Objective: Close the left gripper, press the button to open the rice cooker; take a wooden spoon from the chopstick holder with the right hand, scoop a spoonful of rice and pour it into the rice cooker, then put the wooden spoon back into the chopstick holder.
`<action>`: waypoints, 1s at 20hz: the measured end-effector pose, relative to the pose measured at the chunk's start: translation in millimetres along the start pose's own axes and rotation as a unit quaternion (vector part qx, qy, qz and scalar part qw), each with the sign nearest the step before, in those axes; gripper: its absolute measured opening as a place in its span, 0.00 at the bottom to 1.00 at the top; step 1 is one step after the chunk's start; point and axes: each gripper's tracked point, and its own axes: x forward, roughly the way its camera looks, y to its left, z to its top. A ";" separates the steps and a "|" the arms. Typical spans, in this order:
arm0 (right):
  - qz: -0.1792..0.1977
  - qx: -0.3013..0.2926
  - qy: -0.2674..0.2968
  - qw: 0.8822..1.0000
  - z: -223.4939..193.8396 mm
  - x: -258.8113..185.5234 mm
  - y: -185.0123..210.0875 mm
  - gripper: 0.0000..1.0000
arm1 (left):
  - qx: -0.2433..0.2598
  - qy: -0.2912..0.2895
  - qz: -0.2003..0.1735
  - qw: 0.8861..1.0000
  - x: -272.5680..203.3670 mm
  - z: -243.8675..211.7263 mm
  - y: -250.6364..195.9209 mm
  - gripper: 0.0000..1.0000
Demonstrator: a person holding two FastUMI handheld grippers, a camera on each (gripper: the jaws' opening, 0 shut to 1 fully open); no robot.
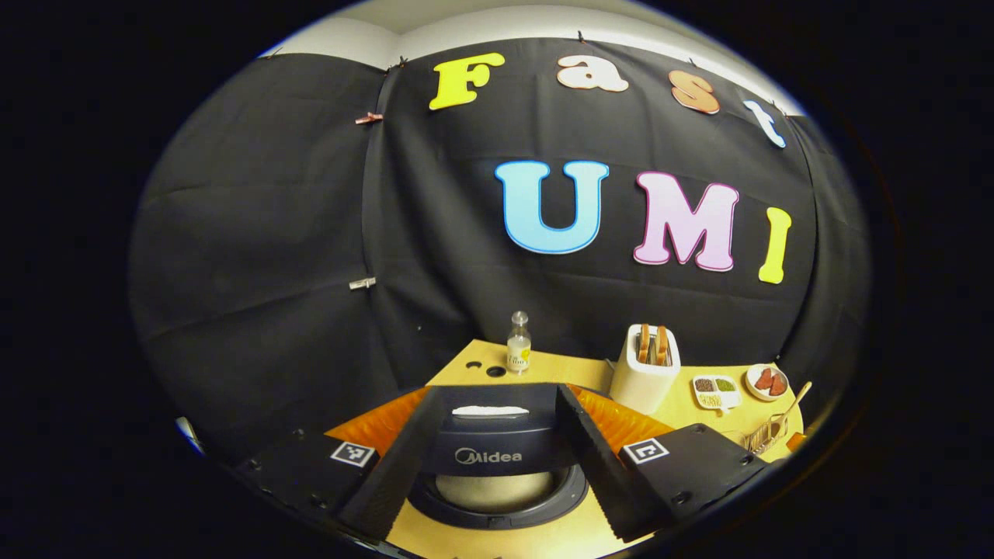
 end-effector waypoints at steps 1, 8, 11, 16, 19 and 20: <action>0.002 -0.003 0.000 1.000 0.3 -0.6 -0.1 0.99 | 0.000 0.009 0.000 1.000 -0.9 -11.8 -0.2 1.00; 0.009 -0.018 0.021 1.000 -10.2 -4.0 -6.5 0.99 | 0.008 0.055 -0.004 0.998 7.2 -86.6 2.4 1.00; 0.014 -0.025 0.027 0.999 -11.8 -4.5 -5.6 0.99 | 0.010 0.053 -0.008 0.999 9.2 -103.3 1.7 1.00; 0.023 -0.046 0.033 0.998 -12.9 -1.8 3.7 0.99 | 0.019 0.058 -0.005 0.998 13.6 -123.4 -1.1 1.00; 0.032 -0.054 0.038 0.997 -16.2 2.1 11.8 0.99 | 0.020 0.063 -0.001 0.998 13.0 -125.9 -1.4 1.00; 0.035 -0.056 0.040 0.997 -16.8 3.1 15.2 0.99 | 0.017 0.061 -0.001 0.998 13.4 -124.5 -0.7 1.00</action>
